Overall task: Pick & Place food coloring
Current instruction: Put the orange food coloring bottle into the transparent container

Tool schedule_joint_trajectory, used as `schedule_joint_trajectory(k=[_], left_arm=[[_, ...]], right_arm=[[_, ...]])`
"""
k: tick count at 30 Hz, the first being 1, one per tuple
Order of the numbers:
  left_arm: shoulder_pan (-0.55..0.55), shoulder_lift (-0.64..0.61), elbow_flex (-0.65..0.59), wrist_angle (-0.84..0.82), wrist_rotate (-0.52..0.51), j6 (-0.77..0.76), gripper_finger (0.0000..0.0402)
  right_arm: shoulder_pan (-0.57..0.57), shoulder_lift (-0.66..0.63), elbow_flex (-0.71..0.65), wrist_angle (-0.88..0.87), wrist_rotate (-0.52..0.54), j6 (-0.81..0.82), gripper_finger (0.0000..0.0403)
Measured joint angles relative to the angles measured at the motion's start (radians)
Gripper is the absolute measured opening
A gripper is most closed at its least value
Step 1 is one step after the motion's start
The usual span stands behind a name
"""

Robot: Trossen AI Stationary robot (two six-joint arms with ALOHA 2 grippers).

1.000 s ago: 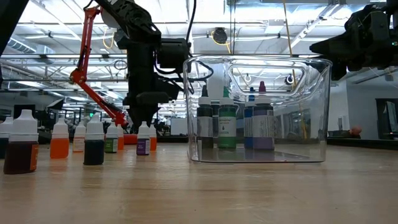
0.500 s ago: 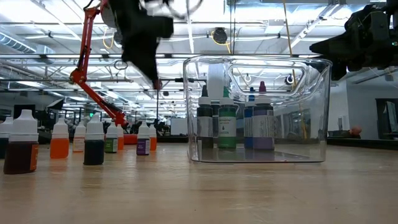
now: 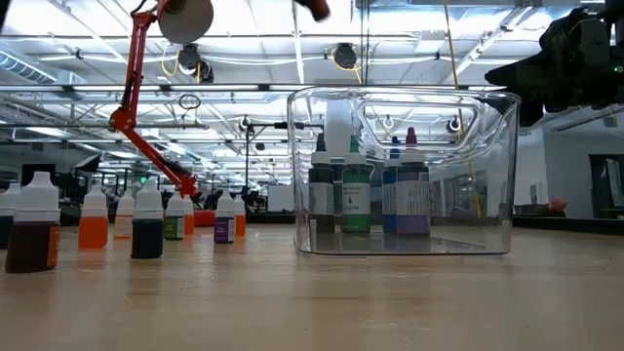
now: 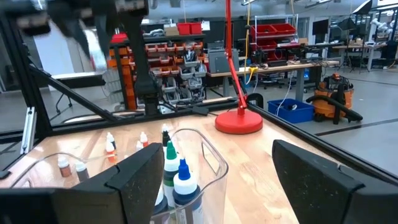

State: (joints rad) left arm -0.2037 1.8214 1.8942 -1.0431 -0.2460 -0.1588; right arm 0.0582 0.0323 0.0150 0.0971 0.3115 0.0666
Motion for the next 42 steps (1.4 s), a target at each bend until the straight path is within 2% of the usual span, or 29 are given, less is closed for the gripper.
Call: schedule_joint_trajectory(k=[3,6,21,32,42], left_arm=[[0.014,0.123,0.098,-0.083,0.053,0.022,0.0063],[0.021,0.206,0.158,-0.098,0.1,0.045,0.0063],[0.048,0.421,0.159,-0.132,0.152,0.024,0.0063],[0.084,0.484,0.155,-0.131,0.152,0.018,0.0063],[0.114,0.476,0.074,-0.047,0.17,0.026,0.0063]], right_arm=[[0.0,0.005,0.0,0.002,0.0,0.0,0.0288],[0.0,0.007,0.0,0.004,0.0,0.0,0.0288],[0.0,0.011,0.0,0.003,0.0,0.0,0.0288],[0.0,0.011,0.0,0.003,0.0,0.0,0.0288],[0.0,0.011,0.0,0.003,0.0,0.0,0.0288]])
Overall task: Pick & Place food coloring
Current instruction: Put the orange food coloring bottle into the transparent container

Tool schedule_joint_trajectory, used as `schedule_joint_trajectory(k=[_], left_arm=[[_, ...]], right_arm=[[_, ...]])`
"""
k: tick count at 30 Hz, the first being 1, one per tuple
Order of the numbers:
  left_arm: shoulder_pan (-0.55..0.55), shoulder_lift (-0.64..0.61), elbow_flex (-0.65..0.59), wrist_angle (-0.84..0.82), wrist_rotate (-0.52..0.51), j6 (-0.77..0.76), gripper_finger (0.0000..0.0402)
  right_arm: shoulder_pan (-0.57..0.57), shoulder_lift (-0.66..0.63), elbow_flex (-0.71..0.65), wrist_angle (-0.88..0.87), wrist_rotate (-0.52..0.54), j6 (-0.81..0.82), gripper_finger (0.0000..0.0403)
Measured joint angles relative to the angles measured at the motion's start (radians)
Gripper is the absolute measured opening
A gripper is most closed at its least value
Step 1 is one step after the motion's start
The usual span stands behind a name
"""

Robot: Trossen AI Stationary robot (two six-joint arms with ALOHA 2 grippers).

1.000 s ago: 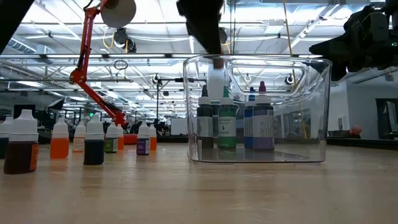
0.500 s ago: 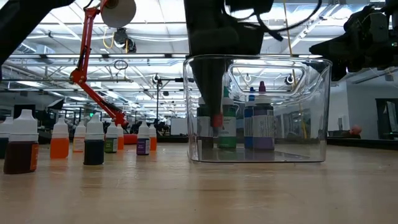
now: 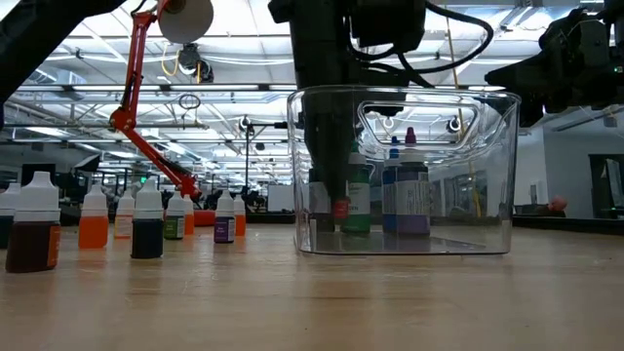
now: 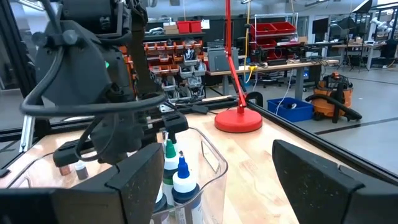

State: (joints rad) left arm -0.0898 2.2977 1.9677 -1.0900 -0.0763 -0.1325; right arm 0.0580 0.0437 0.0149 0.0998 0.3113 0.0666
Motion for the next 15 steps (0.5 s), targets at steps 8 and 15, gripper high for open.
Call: schedule_joint_trajectory(k=[8,15], left_arm=[[0.004,0.001,-0.002,0.0,0.013,0.0,0.0063],[-0.013,0.005,0.02,-0.02,0.009,-0.006,0.0063]], right_arm=[[0.0,0.0,0.0,0.0,0.0,0.0,0.0288],[0.0,0.0,0.0,0.0,0.0,0.0,0.0288]])
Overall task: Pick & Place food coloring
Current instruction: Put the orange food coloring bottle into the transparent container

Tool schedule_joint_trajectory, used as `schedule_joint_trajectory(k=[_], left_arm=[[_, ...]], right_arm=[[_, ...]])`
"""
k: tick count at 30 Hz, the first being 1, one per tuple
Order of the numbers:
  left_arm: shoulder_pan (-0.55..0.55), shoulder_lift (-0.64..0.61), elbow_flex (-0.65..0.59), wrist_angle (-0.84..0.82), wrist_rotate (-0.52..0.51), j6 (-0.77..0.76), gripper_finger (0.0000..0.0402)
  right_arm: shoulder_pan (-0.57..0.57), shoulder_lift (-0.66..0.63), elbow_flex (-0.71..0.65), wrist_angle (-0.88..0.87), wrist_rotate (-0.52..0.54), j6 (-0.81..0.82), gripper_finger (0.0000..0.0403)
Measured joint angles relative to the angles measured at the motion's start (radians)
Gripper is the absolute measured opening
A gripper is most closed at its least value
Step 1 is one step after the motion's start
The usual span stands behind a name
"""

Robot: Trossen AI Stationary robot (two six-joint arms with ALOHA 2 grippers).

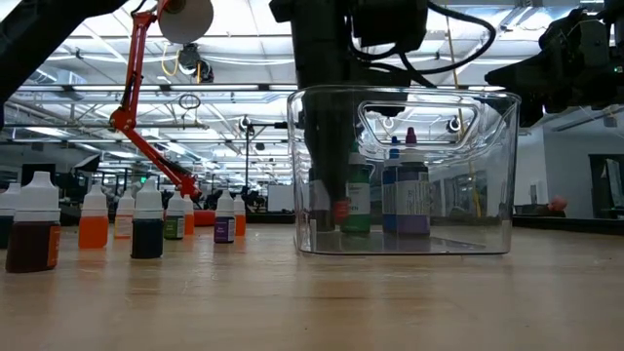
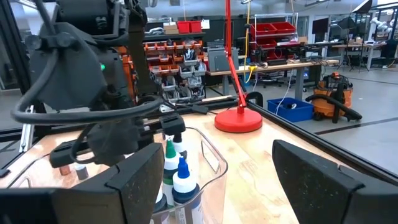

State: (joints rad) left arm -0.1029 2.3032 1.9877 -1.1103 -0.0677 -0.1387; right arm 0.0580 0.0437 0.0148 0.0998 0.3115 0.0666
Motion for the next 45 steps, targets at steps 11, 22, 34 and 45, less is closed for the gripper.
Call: schedule_joint_trajectory(k=[11,22,34,45], left_arm=[[-0.016,-0.017,0.013,-0.036,-0.038,-0.02,0.0063],[-0.023,-0.091,0.014,-0.043,-0.074,-0.033,0.0063],[-0.079,-0.092,0.014,0.055,0.124,-0.002,0.0063],[-0.084,-0.084,-0.019,0.066,0.111,-0.066,0.0063]], right_arm=[[0.0,0.0,0.0,0.0,0.0,0.0,0.0288],[0.0,0.0,0.0,0.0,0.0,0.0,0.0288],[0.0,0.0,0.0,0.0,0.0,0.0,0.0288],[0.0,0.0,0.0,0.0,0.0,0.0,0.0288]])
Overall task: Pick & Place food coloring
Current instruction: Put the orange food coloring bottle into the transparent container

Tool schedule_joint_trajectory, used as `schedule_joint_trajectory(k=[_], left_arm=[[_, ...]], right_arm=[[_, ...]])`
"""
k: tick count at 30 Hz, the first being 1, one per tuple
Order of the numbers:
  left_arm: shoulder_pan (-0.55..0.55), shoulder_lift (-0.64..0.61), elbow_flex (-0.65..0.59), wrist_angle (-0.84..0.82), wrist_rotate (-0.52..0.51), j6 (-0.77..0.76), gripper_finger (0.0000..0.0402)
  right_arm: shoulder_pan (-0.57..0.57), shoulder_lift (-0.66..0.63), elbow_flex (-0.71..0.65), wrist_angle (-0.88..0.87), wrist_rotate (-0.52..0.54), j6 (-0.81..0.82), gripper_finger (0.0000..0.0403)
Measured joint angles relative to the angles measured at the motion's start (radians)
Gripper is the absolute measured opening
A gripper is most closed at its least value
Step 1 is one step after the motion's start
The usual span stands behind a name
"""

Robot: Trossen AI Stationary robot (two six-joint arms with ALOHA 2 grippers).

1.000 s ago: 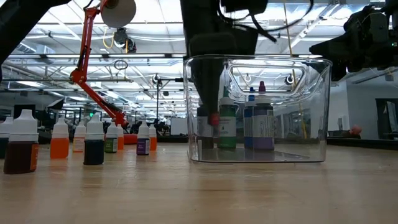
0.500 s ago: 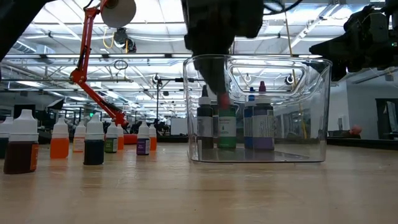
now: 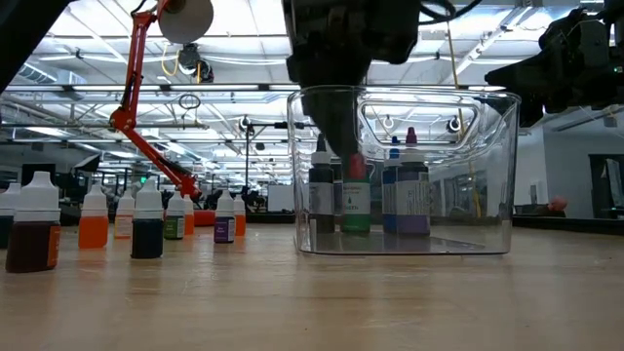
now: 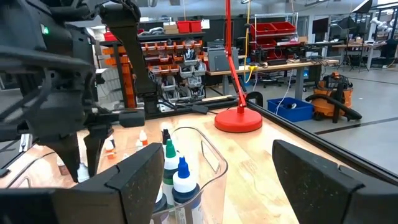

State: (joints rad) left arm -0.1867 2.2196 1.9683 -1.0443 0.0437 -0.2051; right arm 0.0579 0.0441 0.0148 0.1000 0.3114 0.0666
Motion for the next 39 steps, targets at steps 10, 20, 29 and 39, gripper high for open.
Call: schedule_joint_trajectory(k=[10,20,29,39], left_arm=[[0.0,0.0,-0.062,0.037,0.0,-0.025,0.0063],[0.017,0.0,-0.11,0.05,-0.026,-0.025,0.0063],[0.044,-0.003,-0.166,0.057,-0.009,-0.064,0.0063],[0.049,-0.003,-0.168,0.055,-0.004,-0.07,0.0099]], right_arm=[[0.0,0.0,0.0,0.0,0.0,0.0,0.0288],[0.0,0.0,0.0,0.0,0.0,0.0,0.0288],[0.0,0.0,0.0,0.0,0.0,0.0,0.0288],[0.0,0.0,0.0,0.0,0.0,0.0,0.0288]])
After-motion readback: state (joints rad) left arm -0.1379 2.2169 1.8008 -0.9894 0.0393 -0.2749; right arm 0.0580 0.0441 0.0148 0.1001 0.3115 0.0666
